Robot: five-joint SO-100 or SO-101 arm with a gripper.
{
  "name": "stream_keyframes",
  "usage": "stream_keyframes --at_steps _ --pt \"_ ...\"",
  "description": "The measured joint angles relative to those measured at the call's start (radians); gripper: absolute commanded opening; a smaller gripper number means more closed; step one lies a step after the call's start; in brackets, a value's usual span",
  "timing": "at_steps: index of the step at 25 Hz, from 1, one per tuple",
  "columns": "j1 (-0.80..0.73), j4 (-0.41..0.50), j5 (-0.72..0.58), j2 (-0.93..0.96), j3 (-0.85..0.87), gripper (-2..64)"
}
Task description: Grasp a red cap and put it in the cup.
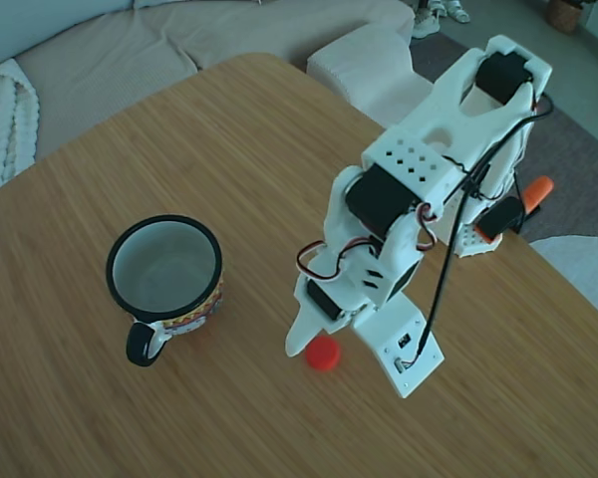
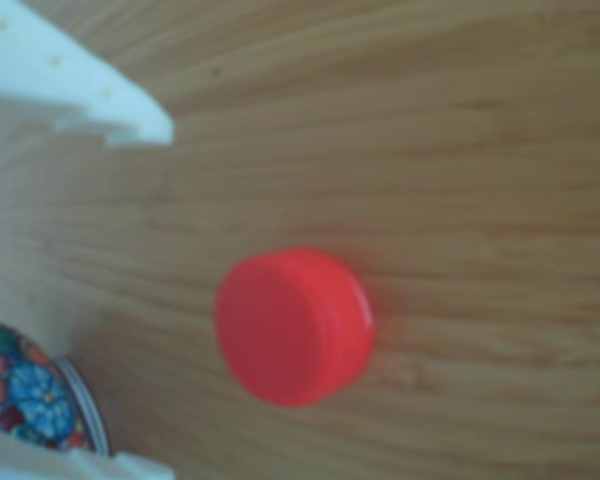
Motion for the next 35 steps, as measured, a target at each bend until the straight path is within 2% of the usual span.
stream_keyframes --at_steps 11,35 --pt "-0.054 0.000 0.005 -0.107 -0.092 40.9" --pt "-0.051 0.000 0.005 -0.184 -0.092 40.9"
